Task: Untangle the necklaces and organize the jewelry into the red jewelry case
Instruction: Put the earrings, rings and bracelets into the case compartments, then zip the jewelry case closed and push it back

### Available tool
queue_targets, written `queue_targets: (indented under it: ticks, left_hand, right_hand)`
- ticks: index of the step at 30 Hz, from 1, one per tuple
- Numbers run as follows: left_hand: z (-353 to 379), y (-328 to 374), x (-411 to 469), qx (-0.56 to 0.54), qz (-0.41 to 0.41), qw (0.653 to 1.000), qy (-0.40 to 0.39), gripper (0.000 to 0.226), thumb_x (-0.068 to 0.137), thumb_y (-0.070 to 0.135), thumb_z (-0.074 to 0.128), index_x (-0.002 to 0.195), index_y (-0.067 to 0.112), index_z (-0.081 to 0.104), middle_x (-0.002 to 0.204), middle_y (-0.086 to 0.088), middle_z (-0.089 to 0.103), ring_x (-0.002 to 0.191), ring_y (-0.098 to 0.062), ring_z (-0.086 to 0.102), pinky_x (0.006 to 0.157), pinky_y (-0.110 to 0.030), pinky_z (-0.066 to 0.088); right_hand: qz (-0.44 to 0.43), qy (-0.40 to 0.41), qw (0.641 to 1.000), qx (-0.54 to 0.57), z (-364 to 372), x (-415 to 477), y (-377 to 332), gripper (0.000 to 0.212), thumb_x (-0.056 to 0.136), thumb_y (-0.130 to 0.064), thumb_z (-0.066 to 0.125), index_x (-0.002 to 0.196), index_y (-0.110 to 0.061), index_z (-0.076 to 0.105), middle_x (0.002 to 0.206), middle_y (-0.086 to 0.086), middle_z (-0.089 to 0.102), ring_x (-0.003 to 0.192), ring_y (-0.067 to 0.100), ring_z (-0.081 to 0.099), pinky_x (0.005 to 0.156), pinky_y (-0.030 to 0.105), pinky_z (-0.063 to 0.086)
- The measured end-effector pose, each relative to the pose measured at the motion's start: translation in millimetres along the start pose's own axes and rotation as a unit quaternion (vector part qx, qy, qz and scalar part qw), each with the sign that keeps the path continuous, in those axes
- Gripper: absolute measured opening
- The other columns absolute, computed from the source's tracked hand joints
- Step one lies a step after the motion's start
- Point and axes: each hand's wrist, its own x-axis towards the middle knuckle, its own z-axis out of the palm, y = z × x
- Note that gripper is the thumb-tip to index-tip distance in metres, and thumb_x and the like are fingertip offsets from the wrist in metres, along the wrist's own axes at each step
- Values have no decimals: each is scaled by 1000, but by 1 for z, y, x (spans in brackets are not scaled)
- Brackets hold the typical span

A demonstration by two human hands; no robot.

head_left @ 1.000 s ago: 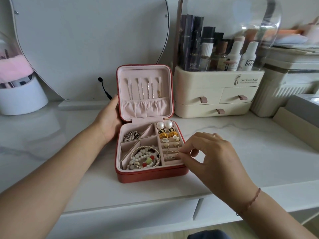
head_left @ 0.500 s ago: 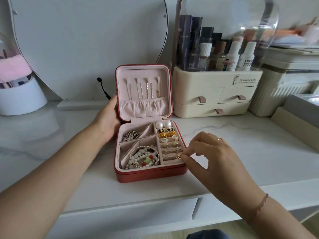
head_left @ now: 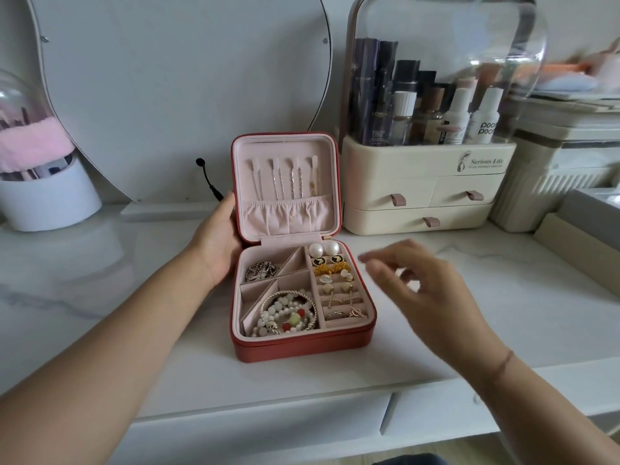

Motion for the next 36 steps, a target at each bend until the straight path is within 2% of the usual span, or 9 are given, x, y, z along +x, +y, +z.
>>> queue_targets:
  ticks: [2,5,7,13,18,23,26,30,36]
  left_hand:
    - [2,2,-3,-11,-6,1000,4,39,99,43,39,115,20,66,103,-3,74,86,-15,72,62,-23,57]
    - [-3,5,-7,-14,-14,999,44,50,100,49,32,122,15,62,120,-12,67,108,-24,65,88,-35,53]
    - [-8,7,-10,-7,-12,998,59,58,100,53,29,129,12,57,127,-14,62,121,-29,56,103,-42,43]
    - [0,15,-32,79,33,996,8,59,100,53,19,143,20,42,139,2,53,125,-10,49,104,-29,36]
    - [-7,17,-65,106,43,993,-30,78,89,73,21,152,26,21,156,14,28,144,-3,18,119,-34,5]
    - [-3,8,-111,103,44,992,-50,71,83,68,19,138,31,45,134,22,55,132,7,37,114,-27,17]
    - [-2,-6,-129,96,41,994,-37,60,81,70,28,131,41,44,137,22,52,131,6,40,117,-29,19]
    - [-2,-19,-139,130,37,990,-28,62,82,73,51,137,45,43,144,25,43,134,8,35,118,-32,19]
    - [8,-22,-143,98,44,994,22,56,97,22,52,147,35,32,143,15,46,126,3,47,114,-31,31]
  right_hand:
    - [65,2,995,77,3,23,3,22,92,-33,54,109,-25,66,105,-12,65,98,1,59,87,20,45]
    - [136,-49,969,202,14,54,0,25,97,-37,44,117,-28,57,113,-17,60,116,4,52,104,30,39]
    - [154,-79,955,239,23,69,-3,18,99,-39,38,106,-37,54,108,-23,58,118,5,50,106,30,35]
    - [181,-71,925,326,28,78,-12,32,98,-47,32,99,-30,59,85,-21,67,94,0,59,98,26,38]
    - [160,-102,924,333,10,60,-8,57,93,-58,28,138,-26,43,130,-15,56,125,3,47,114,36,24]
    - [139,-111,929,325,4,22,-3,57,87,-63,32,131,-33,52,133,-18,54,126,-4,44,114,33,24]
    - [132,-110,936,308,9,3,-2,51,90,-64,36,128,-35,56,132,-20,55,128,-2,43,114,34,25]
    - [154,-85,932,317,18,-13,-8,36,96,-33,46,131,-33,52,128,-21,56,123,-5,47,113,28,29]
    - [170,-90,931,311,22,-12,-4,40,99,-17,44,136,-29,44,123,-21,56,114,-9,49,101,17,35]
